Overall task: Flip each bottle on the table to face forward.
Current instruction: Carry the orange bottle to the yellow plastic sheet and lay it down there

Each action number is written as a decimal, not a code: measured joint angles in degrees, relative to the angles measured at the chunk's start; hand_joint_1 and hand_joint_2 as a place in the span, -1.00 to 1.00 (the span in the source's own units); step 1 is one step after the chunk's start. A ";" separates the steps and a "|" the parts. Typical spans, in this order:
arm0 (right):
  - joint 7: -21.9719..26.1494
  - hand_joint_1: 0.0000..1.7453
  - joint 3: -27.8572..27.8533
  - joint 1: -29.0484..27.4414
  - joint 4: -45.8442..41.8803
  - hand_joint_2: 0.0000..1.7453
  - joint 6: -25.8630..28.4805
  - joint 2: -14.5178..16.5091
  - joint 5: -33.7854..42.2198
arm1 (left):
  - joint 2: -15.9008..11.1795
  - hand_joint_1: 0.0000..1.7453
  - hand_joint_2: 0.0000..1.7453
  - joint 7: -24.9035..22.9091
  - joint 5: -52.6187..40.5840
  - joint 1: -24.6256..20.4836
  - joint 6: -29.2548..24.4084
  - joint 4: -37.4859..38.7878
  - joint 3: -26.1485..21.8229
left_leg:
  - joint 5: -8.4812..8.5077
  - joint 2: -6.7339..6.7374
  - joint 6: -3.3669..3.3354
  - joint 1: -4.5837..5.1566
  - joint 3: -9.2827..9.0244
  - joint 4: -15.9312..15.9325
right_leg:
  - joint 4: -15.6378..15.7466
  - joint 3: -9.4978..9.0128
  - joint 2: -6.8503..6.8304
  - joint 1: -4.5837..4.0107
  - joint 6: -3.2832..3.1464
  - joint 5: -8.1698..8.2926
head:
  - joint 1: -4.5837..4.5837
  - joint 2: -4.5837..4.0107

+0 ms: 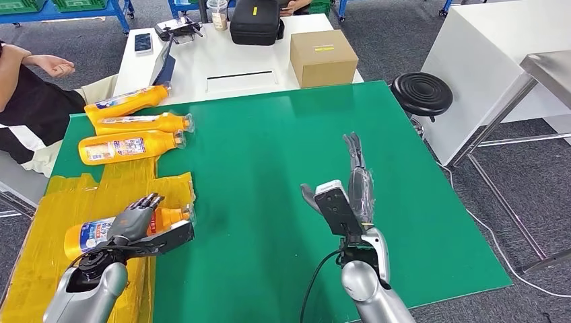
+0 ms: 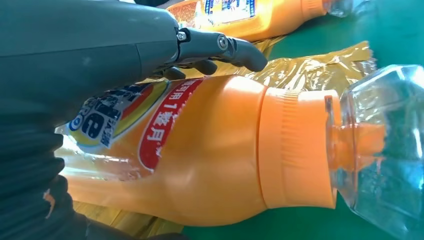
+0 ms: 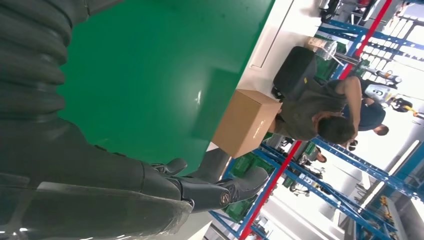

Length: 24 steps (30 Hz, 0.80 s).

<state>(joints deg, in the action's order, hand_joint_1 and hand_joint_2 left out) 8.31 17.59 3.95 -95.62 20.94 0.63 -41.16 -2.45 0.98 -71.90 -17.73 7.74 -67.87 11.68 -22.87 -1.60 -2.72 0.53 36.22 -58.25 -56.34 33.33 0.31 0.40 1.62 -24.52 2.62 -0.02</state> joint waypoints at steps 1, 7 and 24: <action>0.00 -1.00 -0.08 -0.07 0.00 1.00 -0.01 0.00 0.01 | -0.18 -1.00 1.00 0.04 0.16 0.40 0.14 -0.84 0.20 | 0.01 0.00 -0.01 0.00 0.06 0.00 | 0.00 0.06 0.00 0.00 0.00 0.00 | -0.01 0.00; 0.00 -1.00 -0.60 -0.47 0.00 1.00 -0.07 0.00 0.10 | -0.86 -1.00 -1.00 0.47 1.30 1.89 0.14 -5.48 1.38 | 0.02 0.00 -0.02 0.00 0.26 -0.02 | 0.00 0.26 0.00 0.00 0.01 0.01 | 0.00 0.00; 0.65 -1.00 -1.44 -1.38 -0.22 1.00 -0.01 0.46 0.69 | -0.58 -1.00 1.00 4.61 23.42 2.27 -7.56 -17.44 0.55 | 0.02 0.03 -0.02 -0.03 0.44 -0.02 | -0.01 0.47 0.00 0.00 0.01 0.02 | -0.01 0.00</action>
<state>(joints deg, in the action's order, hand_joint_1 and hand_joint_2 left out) 8.95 16.15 2.56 -95.85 20.94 1.09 -40.47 -3.03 5.59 -48.48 -15.46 0.18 -85.31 12.22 -22.85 -1.57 -2.74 0.50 36.66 -58.27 -56.35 33.81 0.31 0.40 1.63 -24.51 2.61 -0.02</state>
